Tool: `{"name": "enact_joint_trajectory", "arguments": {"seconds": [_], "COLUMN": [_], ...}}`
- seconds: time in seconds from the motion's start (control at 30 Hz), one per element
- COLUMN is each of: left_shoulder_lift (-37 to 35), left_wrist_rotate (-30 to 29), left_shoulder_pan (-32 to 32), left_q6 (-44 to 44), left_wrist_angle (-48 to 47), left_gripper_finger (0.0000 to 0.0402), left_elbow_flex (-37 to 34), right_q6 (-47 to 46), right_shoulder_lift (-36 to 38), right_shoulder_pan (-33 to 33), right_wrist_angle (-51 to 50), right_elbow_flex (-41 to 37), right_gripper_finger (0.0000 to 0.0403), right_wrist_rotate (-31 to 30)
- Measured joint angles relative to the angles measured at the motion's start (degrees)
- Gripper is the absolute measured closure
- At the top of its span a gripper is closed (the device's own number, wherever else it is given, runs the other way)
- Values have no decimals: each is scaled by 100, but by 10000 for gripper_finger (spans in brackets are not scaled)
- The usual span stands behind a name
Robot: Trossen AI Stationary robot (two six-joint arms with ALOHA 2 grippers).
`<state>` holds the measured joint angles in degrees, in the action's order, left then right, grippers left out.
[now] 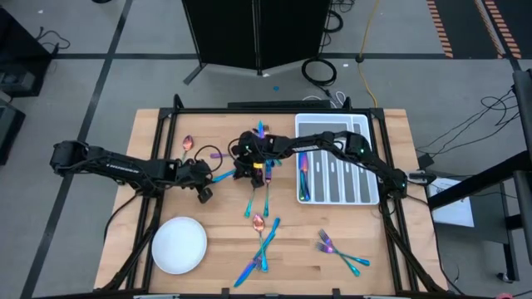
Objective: Sort silverware
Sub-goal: Put the blue knife into the utensil organizer
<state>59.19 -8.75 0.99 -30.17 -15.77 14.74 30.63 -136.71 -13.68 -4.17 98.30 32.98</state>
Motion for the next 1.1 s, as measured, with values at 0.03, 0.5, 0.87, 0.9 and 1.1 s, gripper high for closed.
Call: {"name": "enact_joint_trajectory", "arguments": {"seconds": [0.03,0.5,0.87,0.9,1.1], "left_shoulder_lift": [0,6,-132,-130,-74], "left_wrist_rotate": [8,-20,-246,-272,-557], "left_shoulder_pan": [0,-1,-7,-7,-7], "left_q6": [-19,89,550,555,564], "left_wrist_angle": [-5,-131,-137,-136,-167], "left_gripper_finger": [402,402,401,401,401], "left_elbow_flex": [-2,44,364,370,368], "right_q6": [37,-144,-260,-280,-383], "right_shoulder_lift": [-58,-163,-277,-279,-279], "right_shoulder_pan": [17,-127,-224,-230,-235], "right_wrist_angle": [69,766,580,572,556], "right_elbow_flex": [0,0,-4,-4,-4], "right_gripper_finger": [366,258,261,261,261], "right_wrist_rotate": [3,-136,-136,-136,-140]}}
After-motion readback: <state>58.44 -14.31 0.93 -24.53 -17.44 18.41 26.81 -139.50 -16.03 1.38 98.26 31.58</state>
